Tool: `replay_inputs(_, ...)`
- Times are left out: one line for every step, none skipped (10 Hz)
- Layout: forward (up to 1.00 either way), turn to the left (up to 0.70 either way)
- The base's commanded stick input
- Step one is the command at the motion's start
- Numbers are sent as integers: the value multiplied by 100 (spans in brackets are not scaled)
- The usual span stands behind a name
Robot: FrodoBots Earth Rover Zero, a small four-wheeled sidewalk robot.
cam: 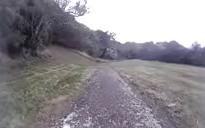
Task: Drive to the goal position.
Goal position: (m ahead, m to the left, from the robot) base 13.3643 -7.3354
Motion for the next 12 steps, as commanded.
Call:
replay_inputs(45,0)
replay_inputs(45,0)
replay_inputs(45,0)
replay_inputs(45,0)
replay_inputs(45,0)
replay_inputs(45,0)
replay_inputs(45,0)
replay_inputs(45,0)
replay_inputs(45,0)
replay_inputs(45,0)
replay_inputs(45,0)
replay_inputs(45,0)
